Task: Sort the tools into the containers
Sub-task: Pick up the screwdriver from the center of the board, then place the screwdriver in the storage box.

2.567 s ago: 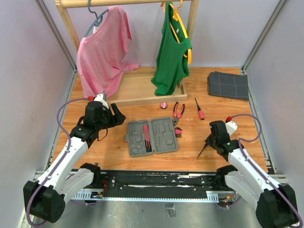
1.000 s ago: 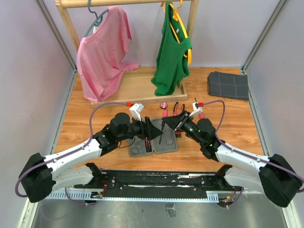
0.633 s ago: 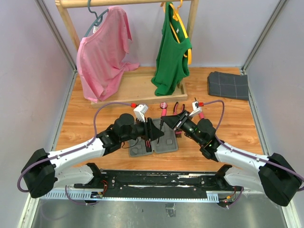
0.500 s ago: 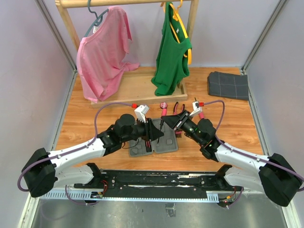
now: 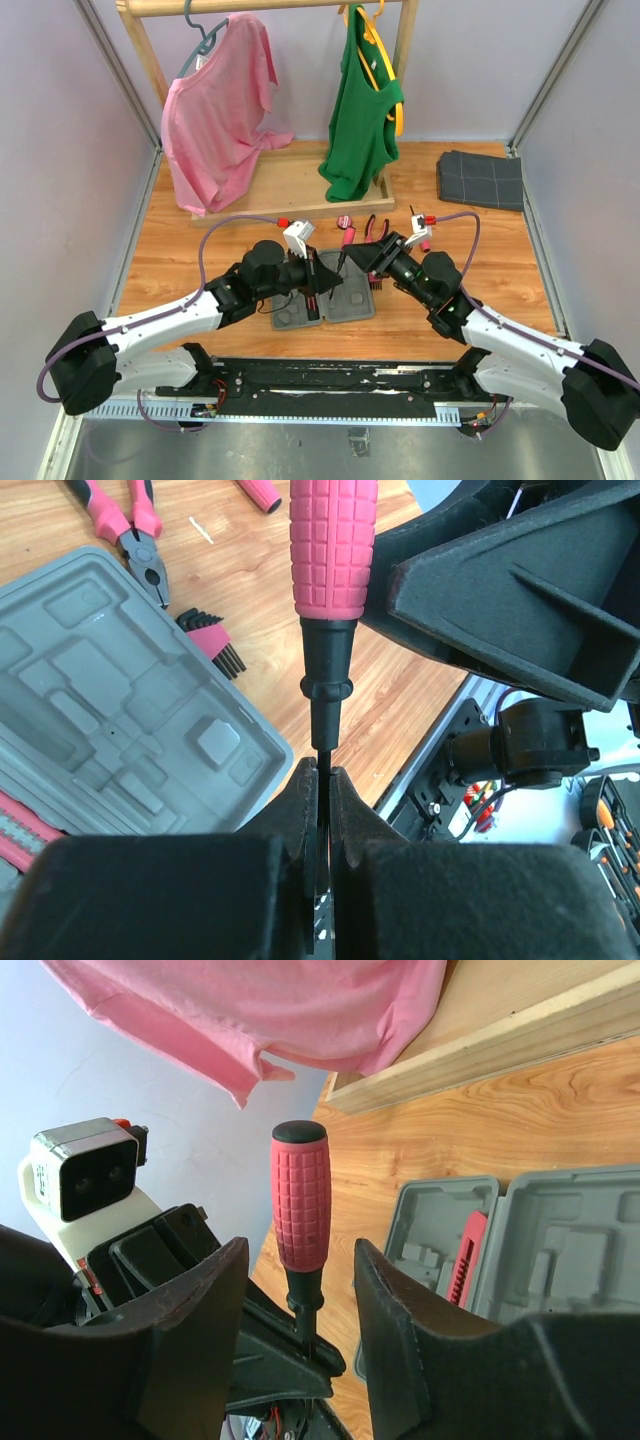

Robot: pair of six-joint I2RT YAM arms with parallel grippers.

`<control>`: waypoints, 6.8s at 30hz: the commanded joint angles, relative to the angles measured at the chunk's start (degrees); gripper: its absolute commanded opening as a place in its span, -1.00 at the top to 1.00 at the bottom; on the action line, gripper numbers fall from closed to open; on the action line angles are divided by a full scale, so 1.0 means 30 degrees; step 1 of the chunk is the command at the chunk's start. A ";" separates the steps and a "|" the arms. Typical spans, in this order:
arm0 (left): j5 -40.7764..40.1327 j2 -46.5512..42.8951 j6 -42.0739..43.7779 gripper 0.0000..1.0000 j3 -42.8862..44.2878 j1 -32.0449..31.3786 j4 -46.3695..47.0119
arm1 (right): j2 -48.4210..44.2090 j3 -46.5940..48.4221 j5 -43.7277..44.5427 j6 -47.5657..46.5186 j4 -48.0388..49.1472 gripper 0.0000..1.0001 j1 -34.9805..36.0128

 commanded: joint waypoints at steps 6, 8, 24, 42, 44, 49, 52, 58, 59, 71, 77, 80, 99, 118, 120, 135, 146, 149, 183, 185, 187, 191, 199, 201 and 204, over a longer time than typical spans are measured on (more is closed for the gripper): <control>0.0359 -0.0415 0.0958 0.99 0.0323 -0.0152 0.0704 | -0.1399 0.0950 0.0861 -0.1047 -0.2963 0.00 0.0278; 0.0652 -0.0309 0.1054 0.99 0.0335 -0.0151 0.0705 | -0.1498 0.1043 0.0901 -0.1353 -0.3001 0.00 0.0274; 0.1871 0.0404 0.1456 0.99 0.0446 -0.0240 0.0713 | -0.1889 0.1189 0.1111 -0.2141 -0.3180 0.16 0.0266; 0.1696 0.0369 0.1586 0.46 0.0489 -0.0240 0.0705 | -0.1544 0.1296 0.0912 -0.2238 -0.3129 0.67 0.0276; 0.1613 0.0260 0.1596 0.36 0.0480 -0.0263 0.0715 | -0.1665 0.1330 0.1031 -0.2357 -0.3380 0.68 0.0257; 0.1444 0.0249 0.1630 0.05 0.0518 -0.0241 0.0687 | -0.1957 0.1342 0.1278 -0.2538 -0.3830 0.67 0.0262; 0.1109 0.0205 0.1630 -0.08 0.0489 -0.0233 0.0533 | -0.2130 0.1497 0.1639 -0.2785 -0.4715 0.66 0.0278; -0.1908 -0.0700 0.2019 -0.21 0.0572 -0.0240 -0.1435 | -0.2308 0.2076 0.2584 -0.3672 -0.7422 0.65 0.0272; -0.2688 -0.0930 0.2039 -0.23 0.0602 -0.0218 -0.1916 | -0.2260 0.2316 0.2693 -0.3841 -0.7999 0.64 0.0277; -0.5410 -0.2812 0.2231 -0.26 -0.0426 0.4320 -0.4392 | 0.0541 0.5770 0.1956 -0.5573 -1.2428 0.58 0.0273; -0.6002 -0.2892 0.2407 -0.26 -0.1274 0.6629 -0.4724 | 0.3207 0.7971 0.0596 -0.6212 -1.3851 0.57 0.0262; -0.6335 -0.2906 0.2577 -0.26 -0.1841 0.7457 -0.4460 | 0.4431 0.8788 0.0029 -0.6378 -1.4240 0.56 0.0255; -1.0135 -0.3364 0.2641 -0.27 -0.5081 0.7906 -0.0564 | 1.0435 1.2309 -0.2223 -0.7339 -1.4791 0.56 0.0248; -1.0251 -0.2444 0.2832 -0.27 -0.5115 0.7905 0.0037 | 1.3335 1.3507 -0.2114 -0.7876 -1.4347 0.54 0.0127; -1.0308 -0.2326 0.2806 -0.27 -0.5096 0.7902 0.0059 | 1.3563 1.3625 -0.2105 -0.7878 -1.4348 0.53 0.0076; -0.9869 -0.1485 0.2977 -0.27 -0.4806 0.7903 0.0158 | 1.5132 1.4449 -0.2005 -0.8222 -1.4833 0.51 -0.0352; -0.9620 -0.1255 0.3056 -0.27 -0.4760 0.7911 0.0216 | 1.5914 1.4683 -0.1324 -0.8205 -1.5152 0.50 -0.0338; -0.9515 -0.1237 0.3059 -0.27 -0.4751 0.7904 0.0244 | 1.6130 1.4685 -0.1159 -0.8100 -1.5214 0.51 -0.0341; -0.9007 -0.0811 0.3205 -0.27 -0.4590 0.7906 0.0363 | 1.3953 1.3997 -0.0270 -0.8983 -1.5768 0.08 0.0166; -0.8926 -0.0876 0.3291 -0.26 -0.4581 0.7904 0.0350 | 1.3642 1.3746 -0.0069 -0.9224 -1.5938 0.11 0.0412; -0.8759 -0.1043 0.3343 -0.25 -0.4566 0.7903 0.0367 | 1.3289 1.3449 0.0174 -0.9349 -1.6243 0.14 0.0617; -0.8002 -0.1617 0.3214 -0.25 -0.4655 0.7889 0.0496 | 1.1962 1.2265 0.0642 -0.9545 -1.6339 0.14 0.0974; -0.6829 -0.1147 0.1470 -0.19 -0.2824 0.7882 -0.1560 | 0.7930 0.8963 0.1297 -0.9063 -1.5849 0.13 0.1050; -0.6426 -0.0716 0.0994 -0.13 -0.2201 0.7761 -0.2057 | 0.7197 0.8213 0.1577 -0.8824 -1.5771 0.13 0.1066; -0.7001 0.0224 0.0793 -0.08 -0.0896 0.6891 -0.3182 | 0.6400 0.7188 0.1767 -0.8432 -1.5412 0.12 0.1053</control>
